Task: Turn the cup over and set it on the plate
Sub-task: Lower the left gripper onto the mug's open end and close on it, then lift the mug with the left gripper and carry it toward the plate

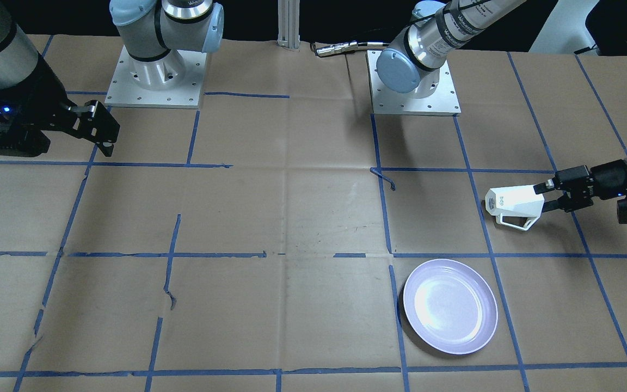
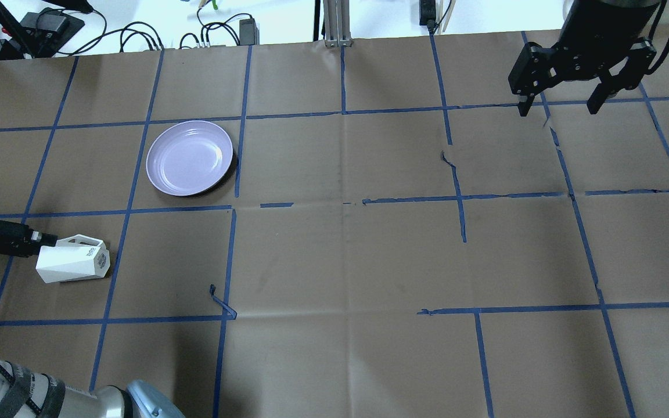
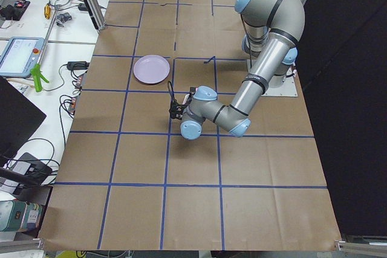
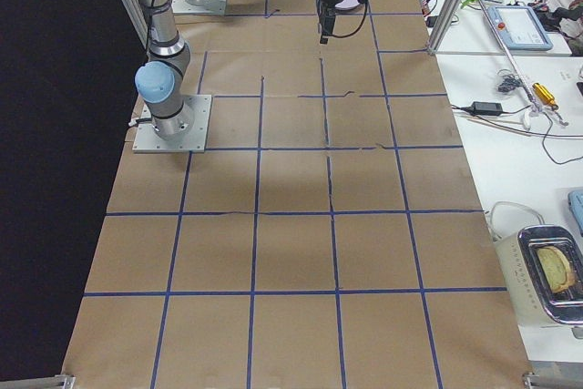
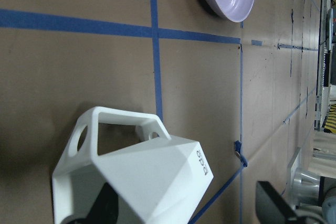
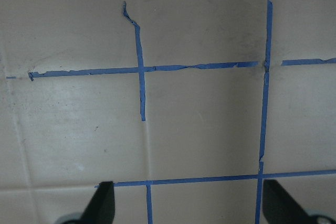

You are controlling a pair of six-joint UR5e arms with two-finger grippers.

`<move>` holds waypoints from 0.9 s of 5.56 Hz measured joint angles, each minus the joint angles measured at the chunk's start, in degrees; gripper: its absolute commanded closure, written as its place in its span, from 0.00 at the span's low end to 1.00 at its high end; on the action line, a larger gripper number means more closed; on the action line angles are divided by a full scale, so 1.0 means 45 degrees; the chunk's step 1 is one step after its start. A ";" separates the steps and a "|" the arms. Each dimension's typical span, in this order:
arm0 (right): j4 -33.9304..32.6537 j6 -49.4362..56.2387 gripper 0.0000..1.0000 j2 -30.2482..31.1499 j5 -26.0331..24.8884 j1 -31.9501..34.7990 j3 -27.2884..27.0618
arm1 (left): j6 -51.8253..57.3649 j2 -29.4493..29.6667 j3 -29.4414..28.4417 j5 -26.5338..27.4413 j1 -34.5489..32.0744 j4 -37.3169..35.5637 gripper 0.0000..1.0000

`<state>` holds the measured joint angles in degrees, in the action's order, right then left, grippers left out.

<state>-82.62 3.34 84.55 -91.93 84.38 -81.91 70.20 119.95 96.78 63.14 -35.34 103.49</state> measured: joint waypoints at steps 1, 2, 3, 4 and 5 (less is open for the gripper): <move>0.0000 0.0000 0.00 0.0000 0.0000 0.0000 0.0000 | 0.0017 0.0152 0.0011 0.0022 0.0051 0.0029 0.85; 0.0000 0.0000 0.00 0.0000 0.0000 0.0000 0.0000 | 0.0018 0.0201 -0.0015 0.0037 0.0117 0.0044 1.00; 0.0000 0.0000 0.00 0.0000 0.0000 0.0000 0.0000 | -0.0043 0.0098 -0.0148 0.0044 0.0146 0.0132 1.00; 0.0000 0.0000 0.00 0.0000 0.0000 0.0000 0.0000 | -0.0330 -0.0276 -0.0386 0.0000 0.0107 0.0486 1.00; 0.0000 0.0000 0.00 -0.0001 0.0000 0.0000 0.0000 | -0.0979 -0.0945 -0.0652 -0.0072 -0.0006 0.0822 1.00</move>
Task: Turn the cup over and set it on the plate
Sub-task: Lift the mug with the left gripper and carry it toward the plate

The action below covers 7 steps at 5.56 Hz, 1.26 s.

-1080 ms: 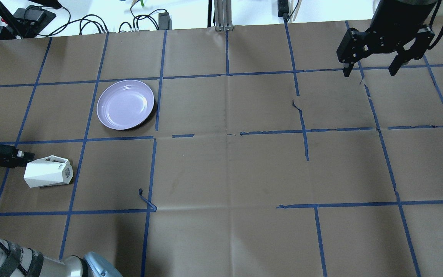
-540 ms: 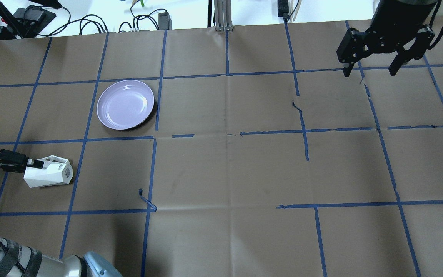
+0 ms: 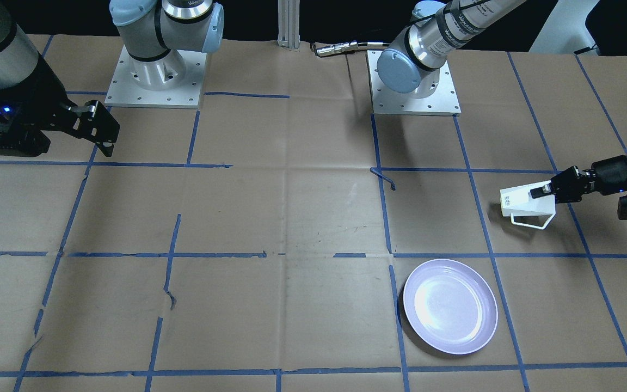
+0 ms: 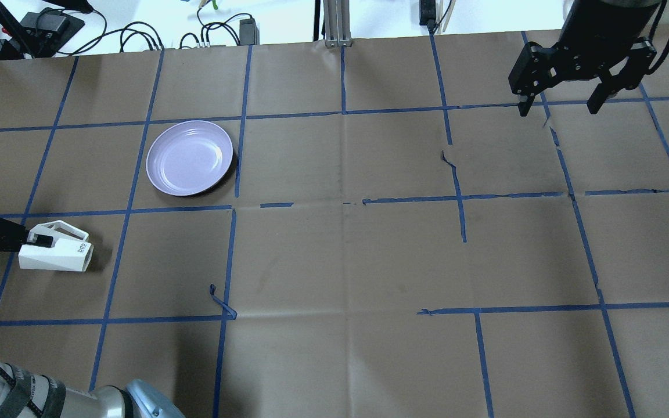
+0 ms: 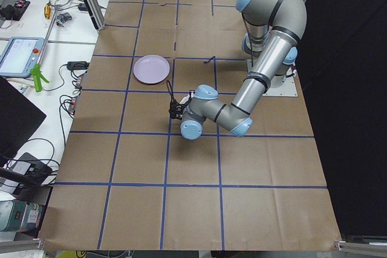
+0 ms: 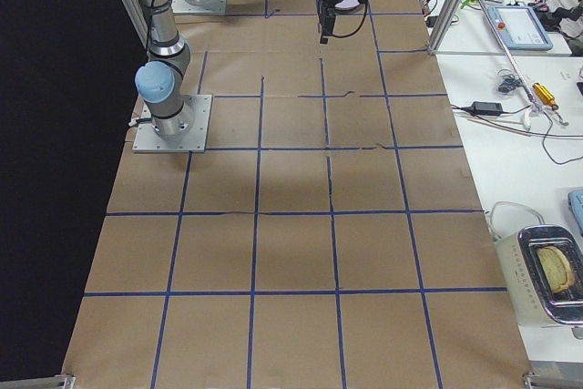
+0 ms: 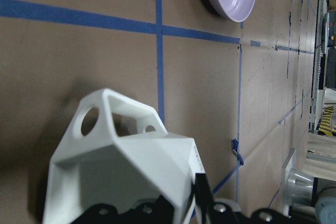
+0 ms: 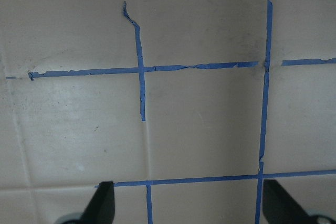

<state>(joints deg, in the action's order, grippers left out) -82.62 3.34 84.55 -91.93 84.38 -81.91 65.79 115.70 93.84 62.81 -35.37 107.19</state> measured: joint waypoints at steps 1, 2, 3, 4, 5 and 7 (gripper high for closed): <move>0.0000 0.0000 0.00 0.0000 0.0000 0.0000 0.0000 | -0.0752 -0.0872 -0.0207 -0.0065 -0.0454 0.0089 1.00; 0.0000 0.0000 0.00 0.0000 0.0000 -0.0001 0.0000 | -0.1524 -0.1802 -0.0363 -0.0071 -0.1366 0.0051 1.00; 0.0000 0.0000 0.00 0.0000 0.0000 0.0000 0.0000 | -0.2607 -0.2723 -0.0491 -0.0004 -0.2554 -0.0435 1.00; 0.0000 0.0000 0.00 0.0000 0.0000 0.0000 0.0000 | -0.3806 -0.3403 -0.0535 0.0179 -0.3983 -0.1476 1.00; 0.0000 0.0000 0.00 0.0000 0.0000 0.0000 0.0000 | -0.5233 -0.3737 -0.0547 0.0859 -0.5605 -0.2920 1.00; 0.0000 0.0000 0.00 0.0001 0.0000 0.0001 0.0000 | -0.7376 -0.3656 -0.0313 0.3084 -0.8508 -0.6393 1.00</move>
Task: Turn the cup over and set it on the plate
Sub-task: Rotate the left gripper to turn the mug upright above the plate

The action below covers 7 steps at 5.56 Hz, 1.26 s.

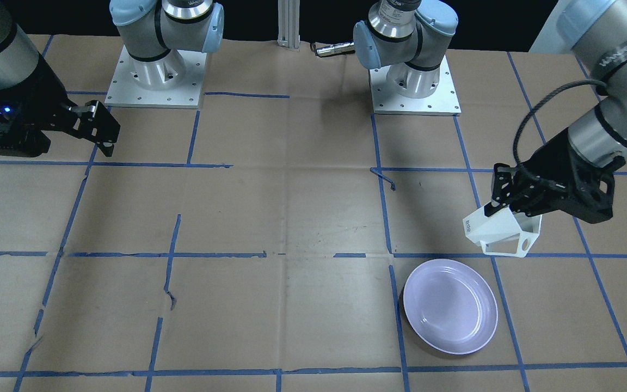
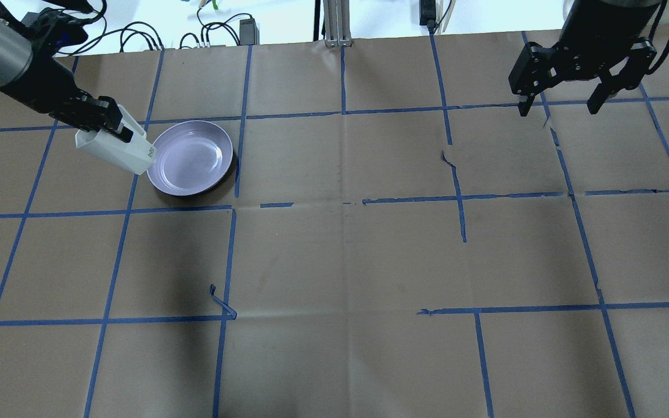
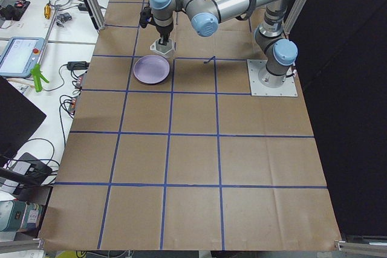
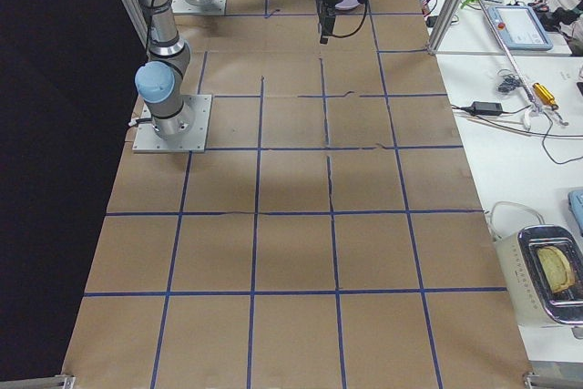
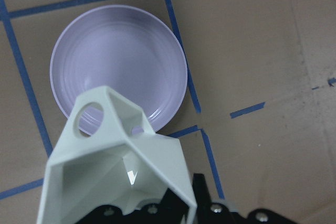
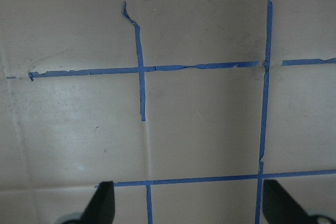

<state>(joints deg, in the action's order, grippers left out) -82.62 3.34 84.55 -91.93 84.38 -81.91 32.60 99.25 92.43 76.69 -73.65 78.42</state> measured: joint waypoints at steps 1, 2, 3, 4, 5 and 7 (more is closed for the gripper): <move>0.0000 0.0000 0.00 0.0000 0.0000 0.0000 0.0000 | -0.0339 0.0309 0.0363 0.0991 -0.0847 -0.1689 1.00; 0.0000 0.0000 0.00 0.0000 0.0000 0.0000 -0.0001 | -0.0436 0.0747 0.1023 0.1620 -0.1311 -0.3612 1.00; 0.0000 0.0000 0.00 0.0001 0.0000 0.0000 0.0000 | -0.0474 0.1201 0.1720 0.2155 -0.1496 -0.5264 0.99; -0.0001 0.0000 0.00 0.0001 0.0000 0.0000 0.0000 | -0.0542 0.1607 0.2085 0.2569 -0.1707 -0.6176 0.97; 0.0000 0.0000 0.00 0.0000 0.0000 0.0000 0.0000 | -0.0631 0.2067 0.2171 0.2714 -0.2001 -0.6796 0.90; 0.0000 0.0000 0.00 0.0000 0.0000 0.0000 0.0000 | -0.0713 0.2702 0.2187 0.3005 -0.2229 -0.7309 0.74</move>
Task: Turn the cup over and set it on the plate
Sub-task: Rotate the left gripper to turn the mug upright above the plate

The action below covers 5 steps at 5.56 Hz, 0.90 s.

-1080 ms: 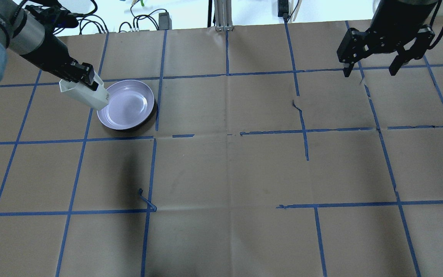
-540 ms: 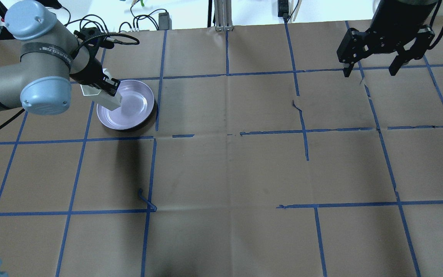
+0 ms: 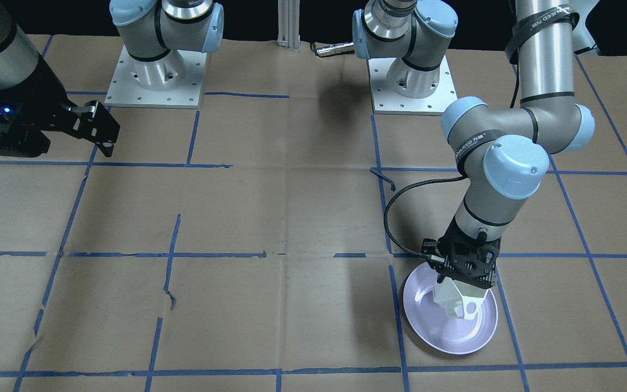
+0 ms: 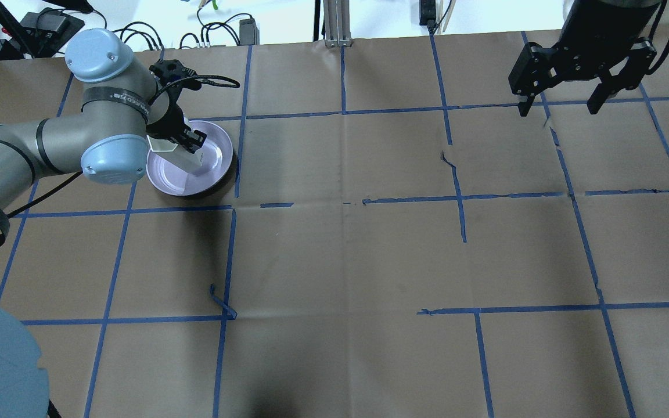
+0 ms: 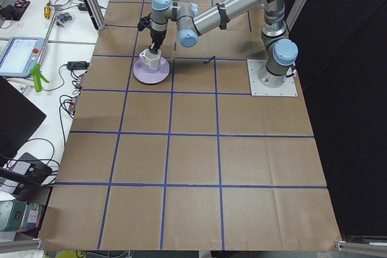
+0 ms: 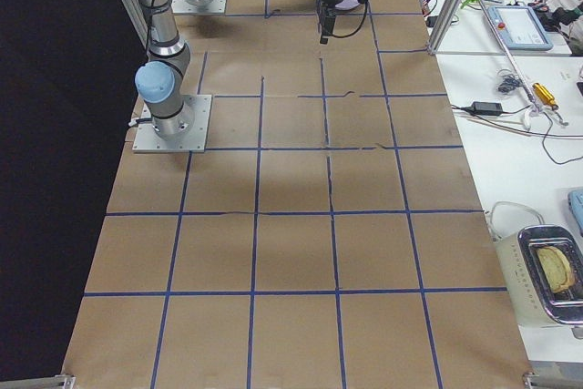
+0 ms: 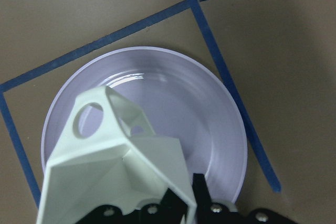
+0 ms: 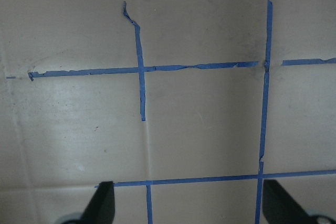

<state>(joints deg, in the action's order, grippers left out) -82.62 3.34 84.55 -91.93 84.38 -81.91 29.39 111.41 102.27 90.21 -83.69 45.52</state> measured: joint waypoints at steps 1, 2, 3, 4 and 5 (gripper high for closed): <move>0.0000 0.0000 0.00 0.0000 0.0000 0.0000 0.0000 | -0.0006 0.0145 0.0032 0.0392 -0.0010 -0.0043 0.73; 0.0001 0.0000 0.00 0.0000 0.0000 0.0000 0.0000 | -0.0083 0.0237 0.0041 0.0538 -0.0016 -0.0055 0.37; 0.0000 0.0000 0.00 -0.0001 0.0000 0.0000 0.0000 | -0.0199 0.0239 -0.0020 0.0524 -0.0024 0.0000 0.21; 0.0000 0.0000 0.00 -0.0001 0.0000 -0.0001 0.0000 | -0.0446 0.0112 -0.0141 0.0514 -0.0072 0.0087 0.18; 0.0000 0.0000 0.00 -0.0001 0.0000 0.0000 -0.0001 | -0.0996 -0.0249 -0.0235 0.0516 -0.0147 0.0369 0.17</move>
<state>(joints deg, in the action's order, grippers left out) -82.62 3.34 84.55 -91.93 84.37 -81.92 24.91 110.28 101.21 92.54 -84.35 47.19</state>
